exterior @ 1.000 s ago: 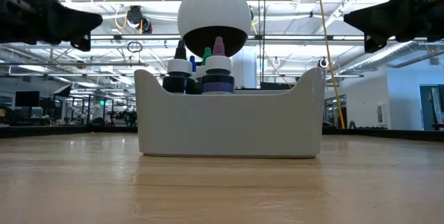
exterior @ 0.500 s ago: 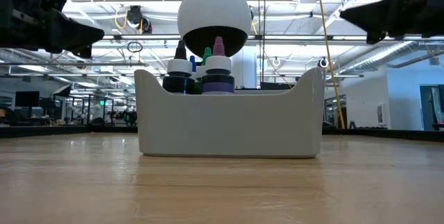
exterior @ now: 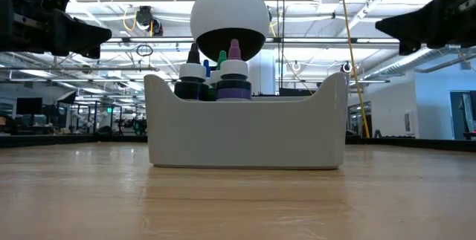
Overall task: Pick & Place food coloring
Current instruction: Return To Home Position
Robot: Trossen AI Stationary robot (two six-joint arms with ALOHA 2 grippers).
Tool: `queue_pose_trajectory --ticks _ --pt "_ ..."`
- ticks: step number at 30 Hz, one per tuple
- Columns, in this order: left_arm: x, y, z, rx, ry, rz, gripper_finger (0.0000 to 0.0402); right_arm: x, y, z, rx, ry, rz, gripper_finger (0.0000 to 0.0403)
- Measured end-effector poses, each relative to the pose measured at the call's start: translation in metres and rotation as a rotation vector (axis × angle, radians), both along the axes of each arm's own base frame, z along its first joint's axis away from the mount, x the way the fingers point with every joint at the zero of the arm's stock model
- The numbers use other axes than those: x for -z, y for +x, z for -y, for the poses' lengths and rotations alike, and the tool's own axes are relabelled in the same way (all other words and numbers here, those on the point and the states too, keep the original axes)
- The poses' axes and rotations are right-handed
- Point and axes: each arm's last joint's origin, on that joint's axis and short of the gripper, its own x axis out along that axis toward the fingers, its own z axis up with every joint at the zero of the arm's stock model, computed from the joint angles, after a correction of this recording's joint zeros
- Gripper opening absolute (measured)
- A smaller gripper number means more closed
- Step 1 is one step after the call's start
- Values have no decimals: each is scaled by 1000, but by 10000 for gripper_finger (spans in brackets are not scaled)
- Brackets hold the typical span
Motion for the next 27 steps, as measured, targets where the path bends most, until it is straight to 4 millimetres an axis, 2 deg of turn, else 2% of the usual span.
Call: queue_pose_trajectory --ticks 16,22,27 --pt "10 7 -1 70 -20 -103 2 5 0 1 22 89 -11 0" --pt "14 10 -1 70 -30 -150 2 4 0 1 25 61 -13 0" --pt "17 11 -2 38 -88 -190 18 4 0 1 25 59 -11 0"
